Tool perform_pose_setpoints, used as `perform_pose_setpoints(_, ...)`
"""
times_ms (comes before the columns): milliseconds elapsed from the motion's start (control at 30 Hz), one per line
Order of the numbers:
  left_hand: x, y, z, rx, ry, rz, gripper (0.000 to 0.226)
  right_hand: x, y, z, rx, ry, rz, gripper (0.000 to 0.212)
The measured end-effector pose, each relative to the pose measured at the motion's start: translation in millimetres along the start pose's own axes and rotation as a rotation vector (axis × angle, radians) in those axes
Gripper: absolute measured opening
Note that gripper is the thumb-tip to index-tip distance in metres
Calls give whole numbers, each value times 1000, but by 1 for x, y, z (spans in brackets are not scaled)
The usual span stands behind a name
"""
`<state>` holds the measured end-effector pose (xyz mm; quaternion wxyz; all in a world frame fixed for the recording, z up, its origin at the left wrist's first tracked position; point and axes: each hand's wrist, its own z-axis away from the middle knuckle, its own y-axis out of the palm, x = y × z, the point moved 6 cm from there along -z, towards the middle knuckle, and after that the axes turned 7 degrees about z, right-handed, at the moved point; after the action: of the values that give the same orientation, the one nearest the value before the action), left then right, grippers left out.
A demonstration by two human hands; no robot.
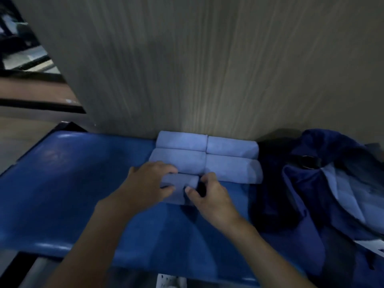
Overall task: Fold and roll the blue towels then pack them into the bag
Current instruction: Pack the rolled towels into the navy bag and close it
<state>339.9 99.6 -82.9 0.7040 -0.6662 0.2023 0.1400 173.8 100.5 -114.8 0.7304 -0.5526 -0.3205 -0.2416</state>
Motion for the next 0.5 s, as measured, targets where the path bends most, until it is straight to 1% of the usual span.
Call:
perform_pose_setpoints(100,5,-1,2,29,63,-16,47,-1,5,-3,-29,38,-85,36)
perform_pose_setpoints(133,8,-1,3,58,67,-40,51,0,7,-4,-26,37,-126,39)
perform_pose_setpoints(200,12,4,3,110,70,-98,56,2,13,-4,22,21,-201,51)
perform_pose_setpoints(233,12,5,2,123,74,-121,55,3,17,-4,50,20,-207,58)
perform_pose_setpoints(300,13,6,0,117,70,-173,40,-1,22,-4,76,32,-145,64)
perform_pose_setpoints(333,12,6,0,112,62,-206,32,-2,23,-3,83,35,-104,63)
perform_pose_setpoints(400,11,8,1,128,53,-196,31,-2,21,1,89,21,-67,52)
perform_pose_setpoints(500,1,8,2,140,69,6,39,2,6,12,77,-38,-141,33)
